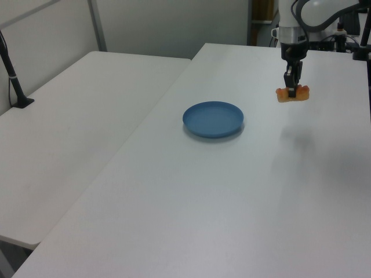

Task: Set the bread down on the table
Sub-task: 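Lower the held bread roll onto the bare table beside the plate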

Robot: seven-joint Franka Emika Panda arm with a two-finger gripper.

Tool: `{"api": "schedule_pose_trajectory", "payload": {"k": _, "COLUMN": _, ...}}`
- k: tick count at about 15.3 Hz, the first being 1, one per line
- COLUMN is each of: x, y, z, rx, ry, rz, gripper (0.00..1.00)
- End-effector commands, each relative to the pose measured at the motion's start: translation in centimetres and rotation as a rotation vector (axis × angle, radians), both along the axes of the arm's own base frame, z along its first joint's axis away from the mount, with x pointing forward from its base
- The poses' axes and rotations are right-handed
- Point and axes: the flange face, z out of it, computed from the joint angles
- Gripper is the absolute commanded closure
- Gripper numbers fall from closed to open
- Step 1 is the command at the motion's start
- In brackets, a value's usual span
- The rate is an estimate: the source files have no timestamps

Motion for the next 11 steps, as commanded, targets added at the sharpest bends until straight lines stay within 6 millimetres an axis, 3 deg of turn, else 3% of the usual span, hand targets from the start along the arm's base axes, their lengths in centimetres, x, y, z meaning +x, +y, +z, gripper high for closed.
{"api": "schedule_pose_trajectory", "payload": {"k": 1, "x": 0.0, "y": 0.4, "z": -1.6, "rx": -0.014, "ry": 0.013, "rz": -0.010, "gripper": 0.83}}
{"api": "schedule_pose_trajectory", "payload": {"k": 4, "x": 0.0, "y": 0.5, "z": -2.2, "rx": -0.016, "ry": 0.024, "rz": -0.008, "gripper": 0.83}}
{"api": "schedule_pose_trajectory", "payload": {"k": 11, "x": -1.0, "y": 1.8, "z": -6.6, "rx": -0.050, "ry": 0.062, "rz": 0.015, "gripper": 0.83}}
